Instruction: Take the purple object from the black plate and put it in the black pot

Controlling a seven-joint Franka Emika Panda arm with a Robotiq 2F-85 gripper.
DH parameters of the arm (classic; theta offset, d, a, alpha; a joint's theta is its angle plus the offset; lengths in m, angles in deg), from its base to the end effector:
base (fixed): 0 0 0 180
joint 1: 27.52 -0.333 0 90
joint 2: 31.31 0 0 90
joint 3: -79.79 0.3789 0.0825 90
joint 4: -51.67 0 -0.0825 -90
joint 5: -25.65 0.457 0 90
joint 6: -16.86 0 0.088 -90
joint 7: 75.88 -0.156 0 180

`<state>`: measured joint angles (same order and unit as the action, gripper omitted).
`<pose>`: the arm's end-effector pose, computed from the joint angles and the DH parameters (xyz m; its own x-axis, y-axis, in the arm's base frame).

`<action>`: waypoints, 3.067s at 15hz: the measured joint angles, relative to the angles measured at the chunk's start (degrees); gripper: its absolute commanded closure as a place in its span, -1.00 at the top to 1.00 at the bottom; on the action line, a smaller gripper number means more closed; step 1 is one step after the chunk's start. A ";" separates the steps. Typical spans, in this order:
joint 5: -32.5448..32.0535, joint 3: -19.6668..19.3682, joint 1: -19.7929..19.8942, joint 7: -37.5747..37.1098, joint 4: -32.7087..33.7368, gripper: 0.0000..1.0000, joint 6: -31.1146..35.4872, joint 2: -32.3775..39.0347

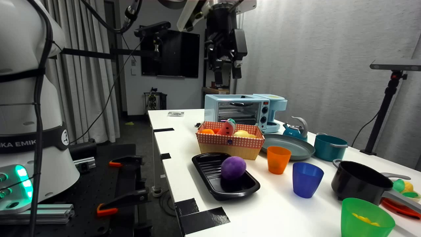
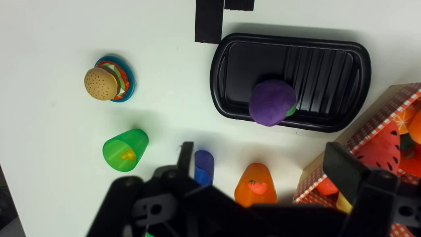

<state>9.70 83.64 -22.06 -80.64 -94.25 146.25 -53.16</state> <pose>0.4631 -0.0318 0.3827 0.9941 0.0635 0.0880 0.0402 -0.9687 0.2450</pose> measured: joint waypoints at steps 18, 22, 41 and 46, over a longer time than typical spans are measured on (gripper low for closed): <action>7.42 -0.37 -4.09 0.15 0.00 1.00 8.26 12.97; 7.46 -1.36 -4.08 0.15 0.01 1.00 12.90 18.33; 7.46 -3.85 -4.08 0.14 8.49 1.00 21.62 39.60; 7.46 -4.44 -4.08 0.14 11.25 1.00 21.62 43.04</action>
<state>17.16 79.20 -26.14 -80.49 -82.99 167.87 -10.12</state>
